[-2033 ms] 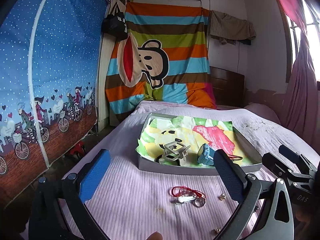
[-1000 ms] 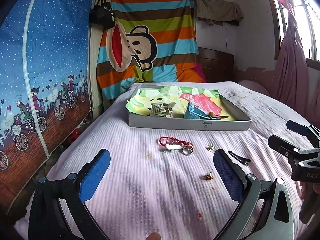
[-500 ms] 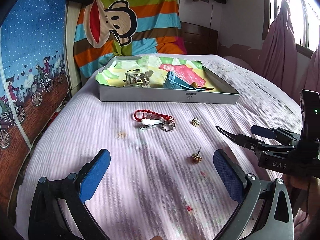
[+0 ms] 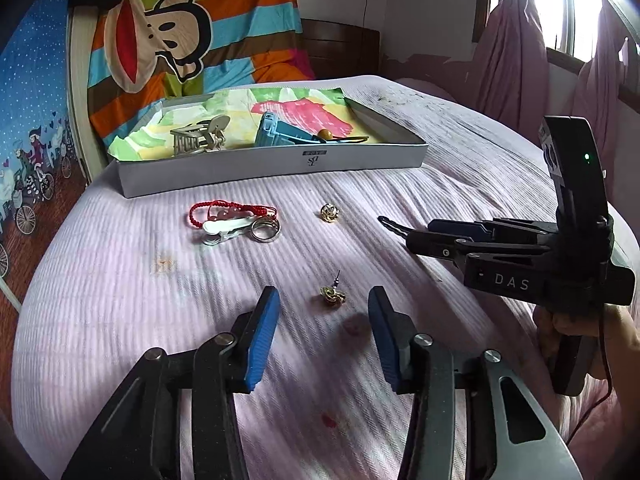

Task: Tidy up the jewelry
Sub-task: 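Grasp the black beaded hair tie with the right tool while the left tool grasps a gold earring, then carry the beaded hair tie and earring into the tray and open both tools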

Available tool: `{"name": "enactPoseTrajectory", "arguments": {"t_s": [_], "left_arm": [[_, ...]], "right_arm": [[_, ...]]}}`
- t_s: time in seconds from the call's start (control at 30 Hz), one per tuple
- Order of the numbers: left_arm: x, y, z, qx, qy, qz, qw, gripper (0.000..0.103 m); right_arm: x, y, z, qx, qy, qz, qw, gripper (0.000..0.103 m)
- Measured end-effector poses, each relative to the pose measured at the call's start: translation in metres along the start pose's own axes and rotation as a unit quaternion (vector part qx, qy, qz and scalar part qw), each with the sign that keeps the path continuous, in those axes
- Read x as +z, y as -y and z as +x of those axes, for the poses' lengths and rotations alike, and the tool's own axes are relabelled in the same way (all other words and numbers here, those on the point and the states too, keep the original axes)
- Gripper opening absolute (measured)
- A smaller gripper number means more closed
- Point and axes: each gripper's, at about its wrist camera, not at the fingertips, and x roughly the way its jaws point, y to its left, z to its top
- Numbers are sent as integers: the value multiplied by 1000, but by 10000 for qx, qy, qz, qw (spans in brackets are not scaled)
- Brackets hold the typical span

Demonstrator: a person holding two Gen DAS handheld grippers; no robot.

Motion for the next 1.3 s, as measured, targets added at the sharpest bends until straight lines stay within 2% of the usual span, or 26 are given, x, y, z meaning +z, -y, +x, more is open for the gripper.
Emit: {"name": "enactPoseTrajectory", "arguments": {"t_s": [0.17,0.27,0.43,0.5,0.63,0.87,1.13,1.3], "left_arm": [[1,2,13,50,-72,0,10000,35],[-1,2,20,105,-71,0,9999,27],[-2,4,23,179,-125,57,9997,18],[-2,8,25,240,-166,150,9995,11],[-2,13,27,300,-176,247,9991,9],[3,7,21,274,-98,-4,9996,8],[22,3,12,333,264,-256,9988,8],[50,-11,8,487,556,-432,9963,8]], "right_arm": [[-2,4,13,83,-267,158,9995,21],[-1,7,12,174,-275,269,9991,15],[-4,6,11,154,-194,284,9993,15],[-4,5,8,182,-99,284,9994,15],[-3,4,1,218,116,292,9993,15],[4,-7,-3,148,401,118,9990,14],[25,-6,-12,113,1024,35,9947,14],[47,8,-6,173,1337,261,9905,15]]}}
